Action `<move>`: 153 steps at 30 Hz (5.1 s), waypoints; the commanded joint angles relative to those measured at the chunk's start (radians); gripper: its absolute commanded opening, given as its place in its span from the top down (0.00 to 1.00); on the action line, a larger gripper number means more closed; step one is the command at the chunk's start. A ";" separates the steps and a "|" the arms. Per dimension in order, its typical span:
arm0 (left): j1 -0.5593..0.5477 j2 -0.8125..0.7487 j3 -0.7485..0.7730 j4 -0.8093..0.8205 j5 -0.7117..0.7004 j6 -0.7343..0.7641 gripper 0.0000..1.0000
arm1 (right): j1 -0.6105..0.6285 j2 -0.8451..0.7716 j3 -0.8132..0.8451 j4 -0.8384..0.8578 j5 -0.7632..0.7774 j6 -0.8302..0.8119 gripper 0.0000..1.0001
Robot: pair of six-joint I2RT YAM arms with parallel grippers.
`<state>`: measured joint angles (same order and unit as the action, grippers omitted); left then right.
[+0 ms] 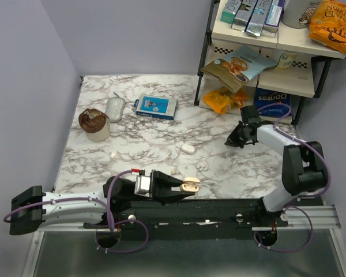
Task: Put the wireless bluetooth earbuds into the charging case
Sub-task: Adjust the earbud at the center of the board.
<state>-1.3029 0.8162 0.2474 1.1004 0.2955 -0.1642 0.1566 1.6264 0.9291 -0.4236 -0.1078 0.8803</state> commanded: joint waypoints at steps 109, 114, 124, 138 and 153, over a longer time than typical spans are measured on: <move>-0.026 -0.023 0.001 -0.151 -0.383 0.000 1.00 | 0.440 -0.289 -0.270 0.315 0.261 0.100 0.99; -0.025 -0.034 -0.002 -0.163 -0.374 -0.005 1.00 | 0.436 -0.247 -0.266 0.292 0.281 0.023 0.99; -0.025 -0.020 0.004 -0.183 -0.363 -0.005 1.00 | 0.400 -0.142 -0.263 0.299 0.304 -0.035 0.99; -0.025 0.037 0.020 -0.155 -0.363 0.014 1.00 | 0.284 -0.158 -0.236 0.342 0.307 -0.179 0.99; -0.025 0.015 0.009 -0.175 -0.378 0.019 1.00 | 0.290 -0.277 -0.340 0.355 0.181 -0.143 0.99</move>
<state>-1.3224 0.8322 0.2539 0.9096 -0.0673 -0.1566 0.4374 1.3457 0.6422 -0.0982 0.1287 0.7021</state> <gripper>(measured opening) 0.363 0.012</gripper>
